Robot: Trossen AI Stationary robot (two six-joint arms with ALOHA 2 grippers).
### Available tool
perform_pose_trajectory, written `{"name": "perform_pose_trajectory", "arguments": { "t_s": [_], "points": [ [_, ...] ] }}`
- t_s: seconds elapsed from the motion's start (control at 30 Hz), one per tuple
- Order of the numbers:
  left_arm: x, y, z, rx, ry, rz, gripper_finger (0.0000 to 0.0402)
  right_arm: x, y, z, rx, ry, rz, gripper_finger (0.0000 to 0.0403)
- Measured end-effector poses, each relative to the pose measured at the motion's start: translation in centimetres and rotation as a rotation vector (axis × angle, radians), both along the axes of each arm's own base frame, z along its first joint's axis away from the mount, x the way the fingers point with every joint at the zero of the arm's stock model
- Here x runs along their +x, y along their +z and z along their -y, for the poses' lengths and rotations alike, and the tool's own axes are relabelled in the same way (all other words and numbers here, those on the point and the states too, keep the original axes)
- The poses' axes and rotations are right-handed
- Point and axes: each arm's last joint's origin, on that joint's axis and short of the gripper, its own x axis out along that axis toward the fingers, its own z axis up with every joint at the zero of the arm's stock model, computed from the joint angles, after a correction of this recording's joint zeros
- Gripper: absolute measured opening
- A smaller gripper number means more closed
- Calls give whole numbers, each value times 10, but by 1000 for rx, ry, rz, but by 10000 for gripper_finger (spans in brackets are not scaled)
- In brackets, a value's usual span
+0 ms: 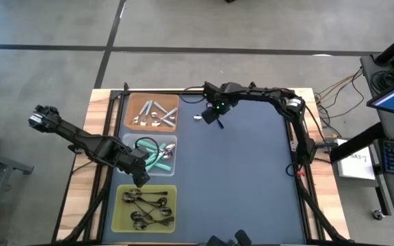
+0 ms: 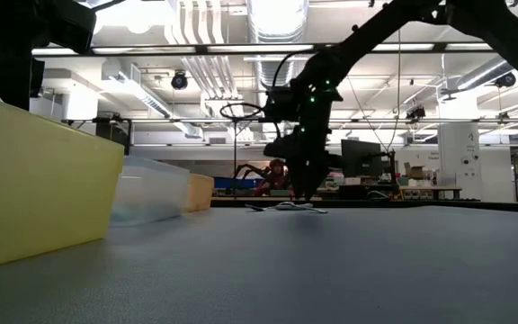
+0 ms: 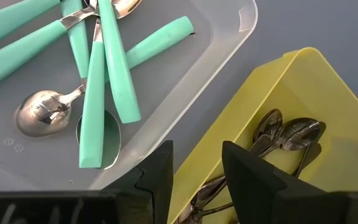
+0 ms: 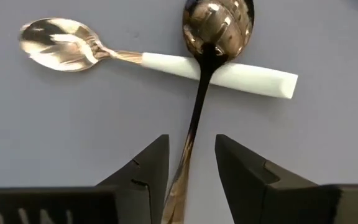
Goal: Sort silverware by color (type)
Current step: Put the black spoon into the yellow bin
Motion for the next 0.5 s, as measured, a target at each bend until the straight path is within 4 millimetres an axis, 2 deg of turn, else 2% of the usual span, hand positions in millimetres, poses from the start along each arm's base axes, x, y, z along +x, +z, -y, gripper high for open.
{"name": "perform_pose_trajectory", "arguments": {
  "t_s": [0.3, 0.5],
  "points": [
    [0, 0, 0, 5, -10, 0, 119, 6, -26, 4, 0, -11, -8, 101],
    [0, 0, 0, 4, -8, 0, 119, 6, -36, 6, 1, -5, -30, 47]
  ]
}}
